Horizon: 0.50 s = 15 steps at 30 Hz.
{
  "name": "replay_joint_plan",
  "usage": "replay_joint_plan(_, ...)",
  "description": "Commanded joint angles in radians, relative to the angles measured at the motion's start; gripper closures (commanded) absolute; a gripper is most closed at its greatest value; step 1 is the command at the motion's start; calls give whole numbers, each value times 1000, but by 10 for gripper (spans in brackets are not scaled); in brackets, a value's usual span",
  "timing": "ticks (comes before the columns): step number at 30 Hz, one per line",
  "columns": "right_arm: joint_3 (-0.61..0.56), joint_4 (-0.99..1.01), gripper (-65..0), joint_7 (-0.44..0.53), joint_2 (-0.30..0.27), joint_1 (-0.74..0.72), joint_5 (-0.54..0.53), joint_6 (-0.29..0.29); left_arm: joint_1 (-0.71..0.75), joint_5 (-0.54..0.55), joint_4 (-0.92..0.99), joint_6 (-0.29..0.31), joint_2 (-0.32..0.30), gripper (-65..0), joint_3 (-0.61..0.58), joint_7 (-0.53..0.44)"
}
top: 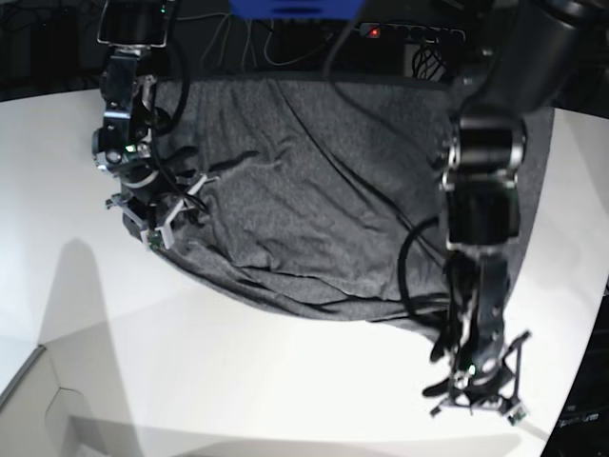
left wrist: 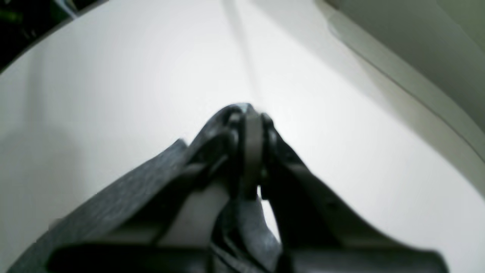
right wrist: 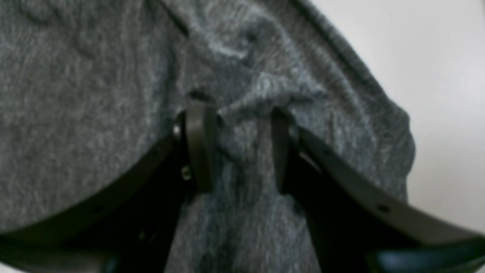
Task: Layout the t-shirt on the table in an organized manner, then fold the t-shirt properly
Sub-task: 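Drag the hem corner outward with the left gripper, right gripper holding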
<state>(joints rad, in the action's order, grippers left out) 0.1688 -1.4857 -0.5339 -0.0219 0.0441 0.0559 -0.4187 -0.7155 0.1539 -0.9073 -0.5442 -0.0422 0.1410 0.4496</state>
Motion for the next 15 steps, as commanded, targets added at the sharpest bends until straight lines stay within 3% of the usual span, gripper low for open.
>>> replay_joint_plan(1,1,-17,-240,21,-5,-13,-9,1,-54,-15,30,-6,-5,-29,-1,-21)
replay_joint_plan(5,1,-19,-240,21,-6,-13,-9,1,-94,-12,167,-6,-5,-182,-1,-71)
replay_joint_plan(10,1,-20,-240,21,-3,-13,-9,1,-86,-12,162,-6,1,-389,1,-124)
replay_joint_plan(12,1,-22,-240,21,-2,-13,-9,1,-68,-12,127,-6,-3,-431,-1,-124)
replay_joint_plan(15,1,-22,-240,21,-2,-13,-9,1,-11,-12,66,-4,-9,-431,-1,-124)
